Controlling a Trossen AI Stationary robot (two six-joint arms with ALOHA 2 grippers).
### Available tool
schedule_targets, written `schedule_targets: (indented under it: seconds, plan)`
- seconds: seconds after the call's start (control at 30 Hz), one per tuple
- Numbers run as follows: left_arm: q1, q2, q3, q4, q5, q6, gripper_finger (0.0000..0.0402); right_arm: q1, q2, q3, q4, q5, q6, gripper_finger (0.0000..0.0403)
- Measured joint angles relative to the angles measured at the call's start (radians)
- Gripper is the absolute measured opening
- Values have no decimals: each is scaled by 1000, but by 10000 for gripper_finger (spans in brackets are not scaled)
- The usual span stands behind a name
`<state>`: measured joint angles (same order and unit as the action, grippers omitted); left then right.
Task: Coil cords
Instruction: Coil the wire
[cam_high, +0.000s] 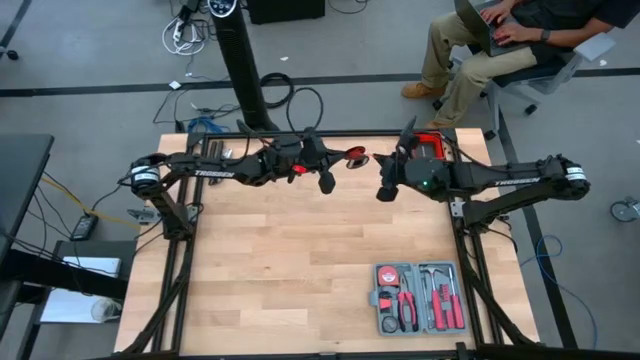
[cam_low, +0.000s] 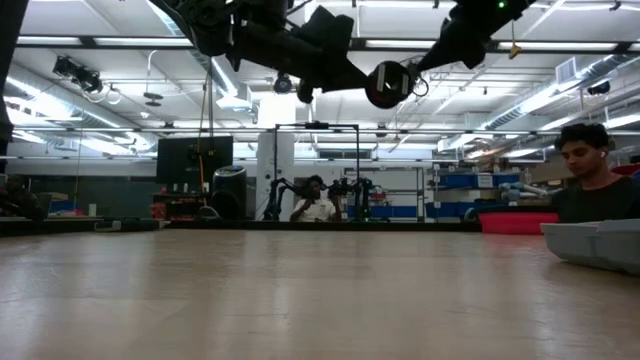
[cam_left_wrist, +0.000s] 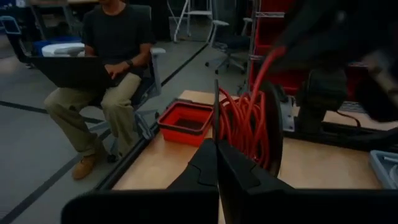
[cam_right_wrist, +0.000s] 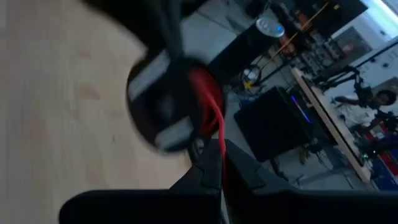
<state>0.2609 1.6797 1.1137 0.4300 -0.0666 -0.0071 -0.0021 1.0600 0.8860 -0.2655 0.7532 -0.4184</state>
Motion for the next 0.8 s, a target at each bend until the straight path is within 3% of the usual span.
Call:
schedule_targets:
  seconds: [0.17, 0.5, 0.8]
  plan:
    - [1, -22, 0, 12, 11, -4, 0, 0, 13, 0, -70, -21, 47, 0]
    - [-7, -29, 0, 51, 68, -53, 0, 0, 77, -2, -39, -41, 51, 0]
    - [-7, -28, 0, 14, 86, -39, 0, 22, 13, -2, -53, 8, 57, 0]
